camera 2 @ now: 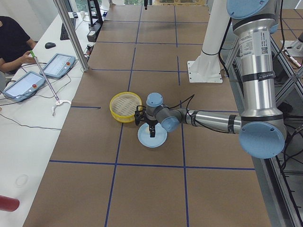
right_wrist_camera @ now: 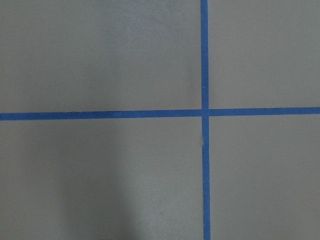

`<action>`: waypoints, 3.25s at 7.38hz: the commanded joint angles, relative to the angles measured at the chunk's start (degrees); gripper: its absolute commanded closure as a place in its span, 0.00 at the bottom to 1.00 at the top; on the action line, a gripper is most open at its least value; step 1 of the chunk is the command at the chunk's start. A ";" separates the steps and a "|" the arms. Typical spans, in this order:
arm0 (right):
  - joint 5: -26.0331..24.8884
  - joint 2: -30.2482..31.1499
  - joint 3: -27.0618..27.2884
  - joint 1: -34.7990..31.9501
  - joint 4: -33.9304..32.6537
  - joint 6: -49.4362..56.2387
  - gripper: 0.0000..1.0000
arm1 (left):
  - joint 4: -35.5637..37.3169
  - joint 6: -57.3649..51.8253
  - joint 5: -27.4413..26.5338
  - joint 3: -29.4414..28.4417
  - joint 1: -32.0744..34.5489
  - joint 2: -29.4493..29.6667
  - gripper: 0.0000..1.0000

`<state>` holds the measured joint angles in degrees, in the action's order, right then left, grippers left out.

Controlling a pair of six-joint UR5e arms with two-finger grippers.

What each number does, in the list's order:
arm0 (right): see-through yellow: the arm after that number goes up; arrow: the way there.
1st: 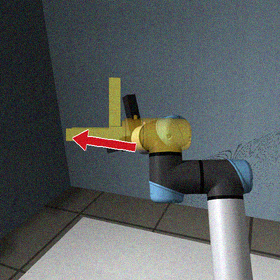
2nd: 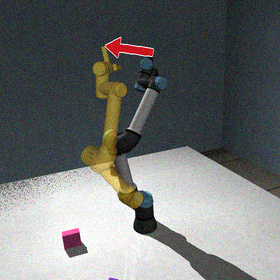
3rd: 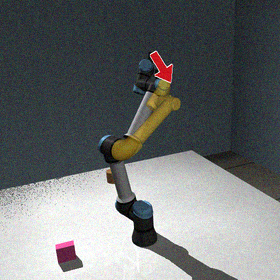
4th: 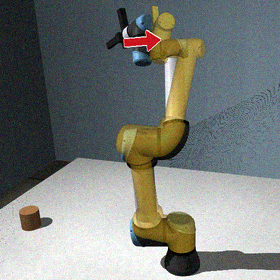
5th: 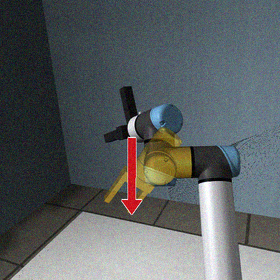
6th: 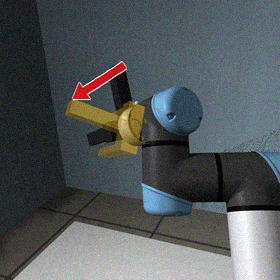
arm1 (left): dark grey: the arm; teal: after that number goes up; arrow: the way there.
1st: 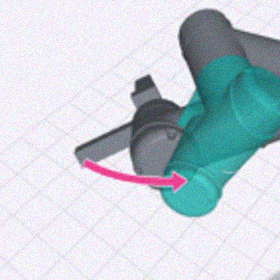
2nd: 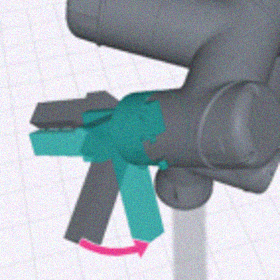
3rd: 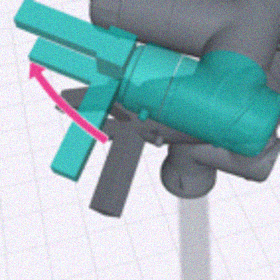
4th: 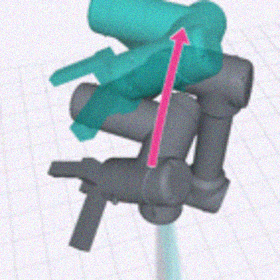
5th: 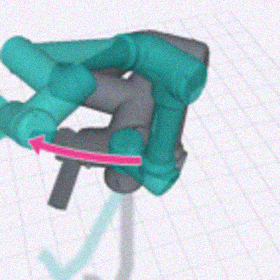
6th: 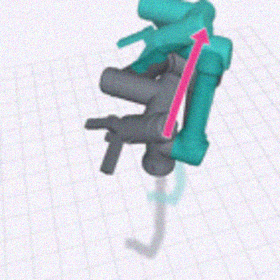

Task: Place bun in steamer
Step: 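Move the left gripper over the pale bun on the blue plate, then lower the left gripper and close it around the bun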

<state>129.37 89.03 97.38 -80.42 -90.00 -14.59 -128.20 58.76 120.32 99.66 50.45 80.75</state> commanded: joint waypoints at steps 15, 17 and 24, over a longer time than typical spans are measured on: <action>0.00 0.00 0.00 0.00 0.00 0.00 0.00 | -0.30 -0.93 -0.70 -2.37 -2.02 1.78 0.45; 0.00 0.00 0.00 0.00 0.00 0.00 0.00 | -0.30 -0.93 -0.70 -2.11 -2.02 1.60 0.58; 0.00 0.00 0.00 0.00 0.00 0.00 0.00 | 0.14 -3.56 -0.09 0.43 -1.05 0.73 0.69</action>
<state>129.38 89.03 97.38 -80.42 -90.00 -14.59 -128.19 55.63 119.87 98.89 49.15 81.97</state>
